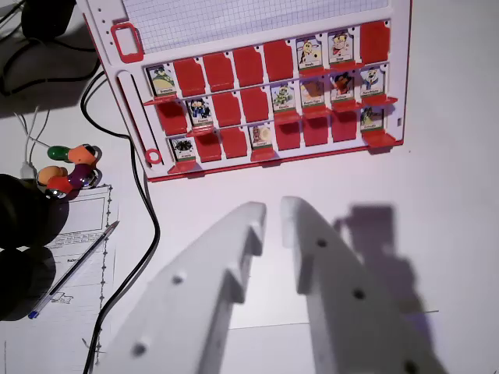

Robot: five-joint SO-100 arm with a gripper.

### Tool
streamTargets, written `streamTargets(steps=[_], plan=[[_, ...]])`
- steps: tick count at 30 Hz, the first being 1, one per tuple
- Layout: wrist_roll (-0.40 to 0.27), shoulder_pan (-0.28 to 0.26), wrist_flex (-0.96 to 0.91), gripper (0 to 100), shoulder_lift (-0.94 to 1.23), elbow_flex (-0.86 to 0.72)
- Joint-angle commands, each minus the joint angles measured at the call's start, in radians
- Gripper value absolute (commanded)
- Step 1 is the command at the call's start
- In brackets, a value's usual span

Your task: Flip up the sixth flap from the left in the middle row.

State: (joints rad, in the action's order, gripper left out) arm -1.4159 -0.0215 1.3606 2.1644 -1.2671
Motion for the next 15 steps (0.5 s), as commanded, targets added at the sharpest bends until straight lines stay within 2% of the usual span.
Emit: streamTargets(steps=[1, 15], plan=[[0.017, 0.021, 0.035, 2, -0.103, 0.189], [0.094, 0.077, 0.167, 2, -0.463, 0.459]])
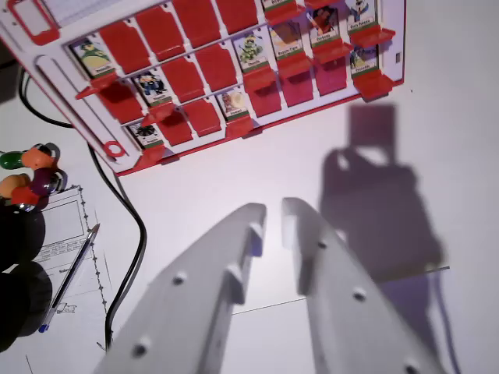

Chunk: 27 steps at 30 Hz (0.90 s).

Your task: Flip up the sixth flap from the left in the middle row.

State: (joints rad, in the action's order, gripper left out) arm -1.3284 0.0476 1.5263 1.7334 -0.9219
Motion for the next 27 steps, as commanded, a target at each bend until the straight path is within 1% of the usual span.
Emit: streamTargets(steps=[1, 6, 27], plan=[[0.009, 0.011, 0.002, 2, -0.055, 0.126], [0.02, 0.029, -0.009, 2, -0.187, 0.196], [0.078, 0.055, -0.025, 2, -0.792, 0.612]])
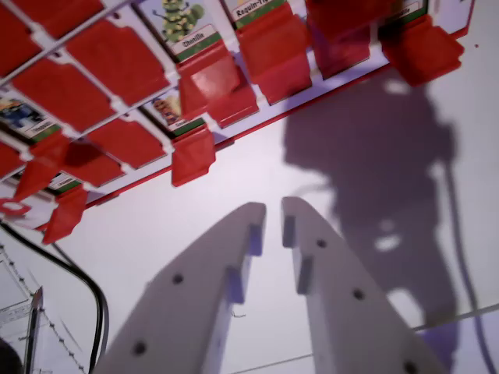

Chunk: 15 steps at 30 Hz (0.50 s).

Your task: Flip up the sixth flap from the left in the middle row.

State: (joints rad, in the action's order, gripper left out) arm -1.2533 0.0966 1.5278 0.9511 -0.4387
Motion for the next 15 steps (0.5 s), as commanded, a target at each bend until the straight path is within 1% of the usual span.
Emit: streamTargets(steps=[1, 8, 15], plan=[[0.005, 0.009, -0.031, 2, -0.032, 0.143], [0.006, 0.026, -0.08, 2, -0.183, 0.242], [0.005, 0.034, -0.123, 2, -0.268, 0.29]])
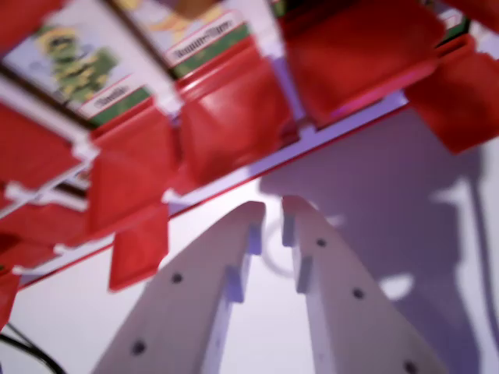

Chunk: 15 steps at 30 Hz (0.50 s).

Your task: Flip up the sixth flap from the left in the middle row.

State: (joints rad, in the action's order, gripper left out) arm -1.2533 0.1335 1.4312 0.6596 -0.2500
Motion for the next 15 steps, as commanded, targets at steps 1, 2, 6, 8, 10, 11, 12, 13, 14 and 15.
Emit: streamTargets(steps=[1, 2, 6, 8, 10, 11, 12, 13, 14, 15], plan=[[0.005, -0.003, -0.031, 2, 0.015, 0.107], [0.006, -0.003, -0.035, 2, 0.008, 0.112], [0.011, -0.008, -0.046, 2, -0.015, 0.133], [0.015, -0.009, -0.052, 2, -0.025, 0.14], [0.017, -0.009, -0.061, 2, -0.034, 0.147], [0.017, -0.009, -0.066, 2, -0.038, 0.15], [0.015, -0.009, -0.069, 2, -0.041, 0.156], [0.015, -0.009, -0.072, 2, -0.048, 0.164], [0.014, -0.009, -0.077, 2, -0.052, 0.172], [0.012, -0.009, -0.081, 2, -0.057, 0.176]])
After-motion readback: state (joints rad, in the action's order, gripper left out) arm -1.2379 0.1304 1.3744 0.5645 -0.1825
